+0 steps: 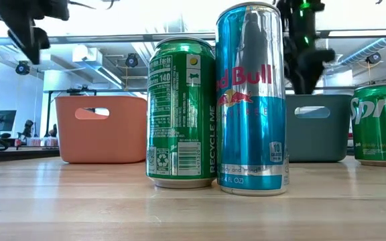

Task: Sort soda cans
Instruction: Prepare the three bins, then put the white-blue soda can into the orange bin

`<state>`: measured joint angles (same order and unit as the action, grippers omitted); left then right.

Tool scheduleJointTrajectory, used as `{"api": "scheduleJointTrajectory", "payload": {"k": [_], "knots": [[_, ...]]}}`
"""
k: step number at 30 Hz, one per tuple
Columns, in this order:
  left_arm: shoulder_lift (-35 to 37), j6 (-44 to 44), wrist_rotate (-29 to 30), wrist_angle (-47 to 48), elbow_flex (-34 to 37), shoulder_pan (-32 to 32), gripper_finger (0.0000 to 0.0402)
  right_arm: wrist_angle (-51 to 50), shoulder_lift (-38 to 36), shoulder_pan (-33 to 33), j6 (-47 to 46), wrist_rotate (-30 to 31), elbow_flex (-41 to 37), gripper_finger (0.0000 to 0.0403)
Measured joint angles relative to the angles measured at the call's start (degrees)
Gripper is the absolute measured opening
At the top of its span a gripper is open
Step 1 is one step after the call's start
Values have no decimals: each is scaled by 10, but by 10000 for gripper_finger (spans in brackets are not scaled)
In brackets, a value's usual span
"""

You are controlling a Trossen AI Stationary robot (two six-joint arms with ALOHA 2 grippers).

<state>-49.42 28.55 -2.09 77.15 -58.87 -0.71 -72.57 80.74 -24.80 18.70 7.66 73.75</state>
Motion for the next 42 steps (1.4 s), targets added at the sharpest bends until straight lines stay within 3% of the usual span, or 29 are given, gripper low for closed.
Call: {"api": "scheduleJointTrajectory", "payload": {"k": [7, 14, 20, 25, 28, 31, 35, 42], "knots": [[3, 84, -74, 18, -14, -41, 212, 44, -4, 140, -135, -5, 94, 247], [1, 241, -63, -25, -14, -228, 218, 175, 5, 314, -275, 26, 114, 285], [-31, 354, 12, -89, -14, -412, 233, 199, 10, 387, -370, 84, 113, 326], [-85, 458, 19, -106, -14, -474, 269, 202, 17, 422, -396, 95, 113, 346], [-124, 463, 18, -118, -28, -489, 291, 204, 24, 434, -403, 105, 113, 348], [-170, 445, 12, -116, -77, -490, 302, 205, 25, 446, -416, 105, 113, 346], [-246, 417, 23, -80, -193, -492, 301, 201, 25, 470, -438, 104, 113, 348], [-390, 381, 15, 106, -364, -525, 302, 202, 29, 526, -466, 119, 113, 364]]}}
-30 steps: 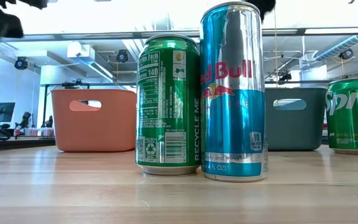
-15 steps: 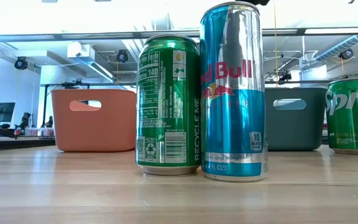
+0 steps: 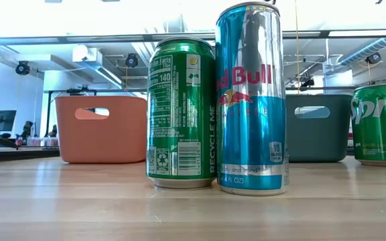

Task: Sort soda cans
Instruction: Put the white-blue soda can into the orange bin

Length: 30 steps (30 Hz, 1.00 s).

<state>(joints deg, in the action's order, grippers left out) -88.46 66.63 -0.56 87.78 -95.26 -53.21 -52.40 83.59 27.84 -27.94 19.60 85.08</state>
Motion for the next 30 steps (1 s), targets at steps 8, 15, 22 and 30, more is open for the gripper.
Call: {"api": "scheduleJointTrajectory", "payload": {"k": [8, 15, 22, 30], "knots": [[-40, 96, 1, 5, -62, -49, 312, 5, 0, 48, -30, 30, 0, 366], [-26, 190, 17, -19, -13, -94, 323, 6, 2, 72, -70, 36, 0, 366], [-26, 201, 27, -36, -7, -92, 334, 5, 2, 82, -92, 45, 0, 366], [-26, 200, 11, -42, -9, -96, 334, 4, 6, 85, -116, 79, -2, 366]]}}
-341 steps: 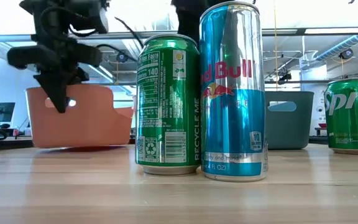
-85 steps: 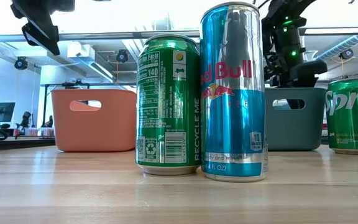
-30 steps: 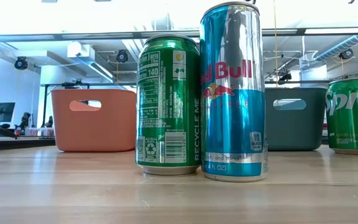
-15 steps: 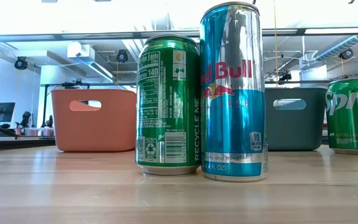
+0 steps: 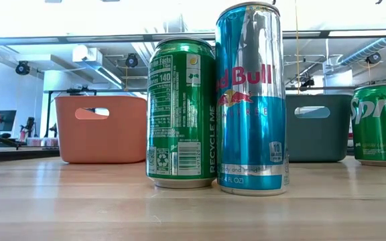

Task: Sort soda cans
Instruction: Put the white-blue soda can into the orange bin

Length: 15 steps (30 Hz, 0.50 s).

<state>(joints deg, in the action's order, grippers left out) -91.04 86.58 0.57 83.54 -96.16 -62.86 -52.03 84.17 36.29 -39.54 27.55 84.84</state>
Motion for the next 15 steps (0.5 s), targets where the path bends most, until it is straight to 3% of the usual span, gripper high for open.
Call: {"api": "scheduleJointTrajectory", "payload": {"k": [15], "knots": [[13, -36, 12, -37, 73, 1, 336, 10, 52, 0, -6, 6, -2, 366]]}}
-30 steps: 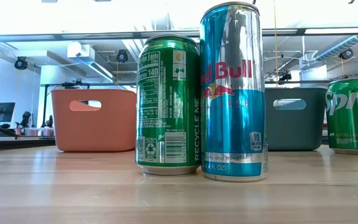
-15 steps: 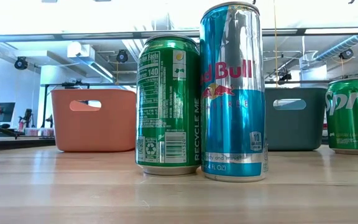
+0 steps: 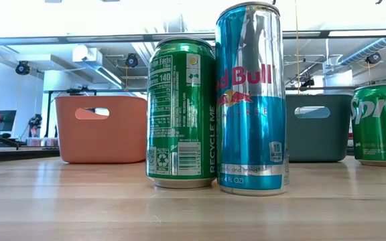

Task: Sort soda cans
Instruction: Put the white-blue soda can into the orange bin

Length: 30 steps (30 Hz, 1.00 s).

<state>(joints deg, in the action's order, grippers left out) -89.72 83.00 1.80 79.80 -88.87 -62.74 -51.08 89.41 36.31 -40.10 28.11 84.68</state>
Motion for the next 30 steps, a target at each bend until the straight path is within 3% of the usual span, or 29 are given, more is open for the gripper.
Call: {"api": "scheduleJointTrajectory", "payload": {"k": [30], "knots": [[5, 41, -40, -119, 137, 15, 349, 8, 1, 6, -38, 0, 4, 365]]}}
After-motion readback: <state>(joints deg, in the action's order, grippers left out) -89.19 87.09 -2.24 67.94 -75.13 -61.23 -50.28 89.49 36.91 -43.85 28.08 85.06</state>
